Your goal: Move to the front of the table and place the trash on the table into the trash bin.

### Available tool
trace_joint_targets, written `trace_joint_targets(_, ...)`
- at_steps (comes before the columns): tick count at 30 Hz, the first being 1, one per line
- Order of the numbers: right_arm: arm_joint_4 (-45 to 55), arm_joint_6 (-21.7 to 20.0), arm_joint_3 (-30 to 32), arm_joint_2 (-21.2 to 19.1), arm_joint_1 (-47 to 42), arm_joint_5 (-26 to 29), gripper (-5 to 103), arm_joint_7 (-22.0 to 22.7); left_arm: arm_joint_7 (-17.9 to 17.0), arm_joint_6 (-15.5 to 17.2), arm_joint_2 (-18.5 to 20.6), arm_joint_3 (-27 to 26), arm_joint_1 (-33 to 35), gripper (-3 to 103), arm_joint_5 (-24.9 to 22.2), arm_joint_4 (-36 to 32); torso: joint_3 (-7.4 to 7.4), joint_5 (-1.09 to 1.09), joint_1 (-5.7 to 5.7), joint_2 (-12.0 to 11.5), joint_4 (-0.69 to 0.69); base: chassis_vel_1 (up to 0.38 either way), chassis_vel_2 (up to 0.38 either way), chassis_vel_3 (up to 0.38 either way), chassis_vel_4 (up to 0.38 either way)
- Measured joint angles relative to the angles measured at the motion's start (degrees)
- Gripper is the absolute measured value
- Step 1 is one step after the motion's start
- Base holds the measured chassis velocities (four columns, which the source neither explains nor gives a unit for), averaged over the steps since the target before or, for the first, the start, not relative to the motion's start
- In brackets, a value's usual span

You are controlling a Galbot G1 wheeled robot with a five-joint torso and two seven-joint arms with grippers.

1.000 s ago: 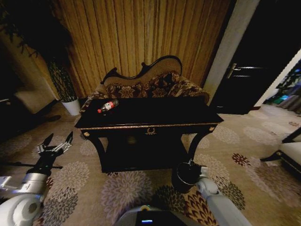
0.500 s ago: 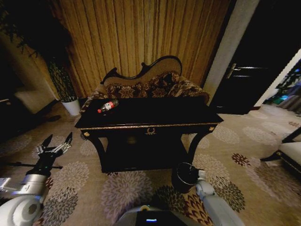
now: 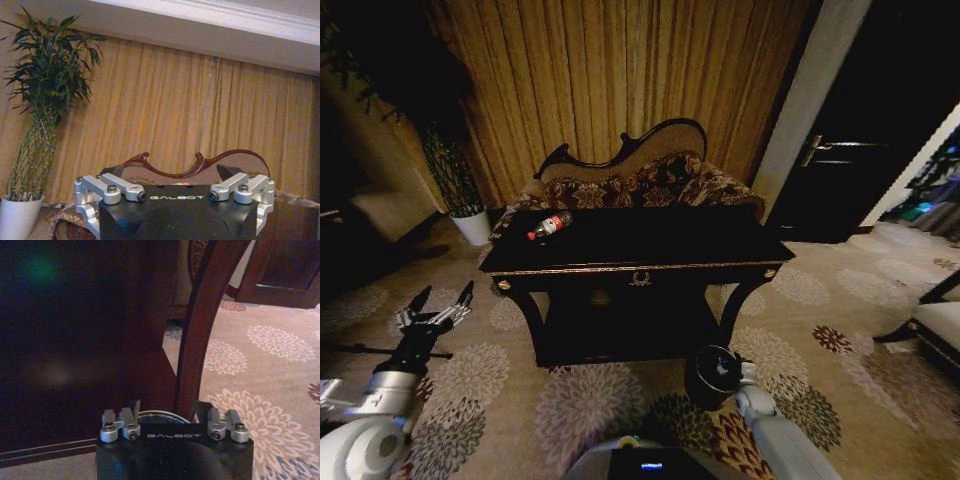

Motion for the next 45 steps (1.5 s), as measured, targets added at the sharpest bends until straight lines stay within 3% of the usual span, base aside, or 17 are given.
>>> trace_joint_targets(1, 0.10, -0.01, 0.09, -0.12, -0.12, 0.03, 70, 0.00, 0.04, -0.06, -0.04, 0.00, 0.04, 100, 0.00, -0.01, 0.00, 0.00, 0.00, 0.00, 0.00, 0.000, 0.000, 0.000, 0.000)
trace_joint_targets(3, 0.18, -0.01, 0.16, -0.22, -0.19, 0.06, 70, 0.00, 0.07, -0.08, -0.08, 0.00, 0.06, 100, 0.00, -0.02, 0.00, 0.00, 0.00, 0.00, 0.00, 0.000, 0.000, 0.000, 0.000)
trace_joint_targets(9, 0.89, -0.05, 0.44, -0.51, -0.55, 0.59, 95, -0.02, 0.12, -0.13, -0.33, 0.00, 0.06, 100, 0.01, -0.32, 0.00, 0.00, 0.00, 0.00, 0.00, 0.000, 0.000, 0.000, 0.000)
trace_joint_targets(11, 1.11, -0.18, 0.48, -0.50, -0.60, 1.00, 99, -0.05, 0.13, -0.13, -0.35, 0.00, 0.05, 100, 0.01, -0.41, 0.00, 0.00, 0.00, 0.00, 0.00, 0.000, 0.000, 0.000, 0.000)
trace_joint_targets(34, 5.48, -0.72, 1.47, -0.70, -1.31, 2.50, 100, -0.37, 0.17, -0.13, -0.54, 0.23, -0.46, 100, 0.08, 0.50, 0.00, 0.00, 0.00, 0.00, 0.00, 0.000, 0.000, 0.000, 0.000)
trace_joint_targets(39, 13.03, -0.76, 3.73, -1.18, -3.47, 3.42, 100, -0.05, 0.11, -0.06, -0.66, 0.32, -0.59, 100, 0.14, 0.50, 0.00, 0.01, 0.00, 0.00, 0.00, 0.000, 0.000, 0.000, 0.000)
trace_joint_targets(45, 28.81, -1.61, 7.16, -3.36, -7.76, 6.45, 100, 0.99, -0.21, 0.11, -0.50, 0.24, -0.86, 100, 0.18, 0.25, 0.00, -0.01, 0.00, 0.00, 0.01, 0.000, 0.000, 0.000, 0.000)
